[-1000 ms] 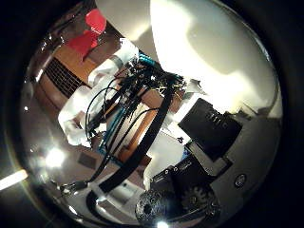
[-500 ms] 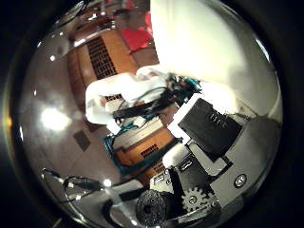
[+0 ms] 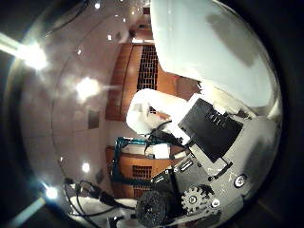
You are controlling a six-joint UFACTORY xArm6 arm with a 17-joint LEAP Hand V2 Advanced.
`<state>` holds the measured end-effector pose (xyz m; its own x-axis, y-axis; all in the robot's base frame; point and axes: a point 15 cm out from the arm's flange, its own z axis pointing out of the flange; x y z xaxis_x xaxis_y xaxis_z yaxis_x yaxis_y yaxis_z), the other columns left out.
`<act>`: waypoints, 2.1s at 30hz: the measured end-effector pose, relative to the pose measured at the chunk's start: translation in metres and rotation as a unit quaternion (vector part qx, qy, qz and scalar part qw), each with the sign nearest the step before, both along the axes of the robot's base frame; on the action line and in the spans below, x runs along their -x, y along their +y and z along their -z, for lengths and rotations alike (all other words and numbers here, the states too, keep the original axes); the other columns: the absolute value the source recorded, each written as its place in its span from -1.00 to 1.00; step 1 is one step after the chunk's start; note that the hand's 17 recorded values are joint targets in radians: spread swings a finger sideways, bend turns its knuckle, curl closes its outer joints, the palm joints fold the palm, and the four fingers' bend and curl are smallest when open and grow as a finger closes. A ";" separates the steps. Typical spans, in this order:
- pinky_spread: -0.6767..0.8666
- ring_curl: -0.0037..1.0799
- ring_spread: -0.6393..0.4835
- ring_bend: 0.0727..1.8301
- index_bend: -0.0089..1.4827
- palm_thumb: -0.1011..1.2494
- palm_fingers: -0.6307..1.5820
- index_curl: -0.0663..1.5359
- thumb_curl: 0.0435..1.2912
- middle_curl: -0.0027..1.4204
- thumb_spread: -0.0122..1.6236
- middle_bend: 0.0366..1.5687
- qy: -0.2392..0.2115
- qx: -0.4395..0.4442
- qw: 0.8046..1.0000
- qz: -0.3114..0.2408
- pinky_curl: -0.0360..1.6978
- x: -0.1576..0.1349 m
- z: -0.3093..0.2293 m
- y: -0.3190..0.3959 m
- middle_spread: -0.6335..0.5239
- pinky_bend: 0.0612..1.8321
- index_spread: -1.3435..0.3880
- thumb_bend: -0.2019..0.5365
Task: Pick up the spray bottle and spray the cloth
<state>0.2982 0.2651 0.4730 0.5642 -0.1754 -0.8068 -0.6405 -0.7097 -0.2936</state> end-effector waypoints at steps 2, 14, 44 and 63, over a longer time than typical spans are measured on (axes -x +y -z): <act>-0.31 0.48 -0.26 0.44 0.59 0.68 0.59 0.06 0.34 -0.01 -0.08 0.79 -0.007 -0.021 1.000 0.022 0.78 -0.001 0.011 0.014 -0.09 0.07 0.33 -0.51; -0.31 0.47 -0.25 0.45 0.59 0.68 0.59 0.06 0.34 -0.01 -0.14 0.79 -0.045 -0.122 0.989 0.076 0.78 0.000 0.062 0.089 -0.09 0.06 0.33 -0.50; -0.46 0.15 -0.17 0.41 0.28 0.42 0.63 0.00 0.05 -0.10 0.19 0.64 -0.016 -0.124 0.988 0.094 0.33 -0.006 0.184 0.108 -0.07 0.01 0.30 -0.53; -0.74 -0.04 -0.36 0.28 -0.68 0.30 0.13 -0.14 -0.22 -0.27 0.23 -0.12 -0.039 -0.091 0.992 0.079 -0.05 -0.011 0.197 0.085 -0.13 -0.16 0.06 -0.53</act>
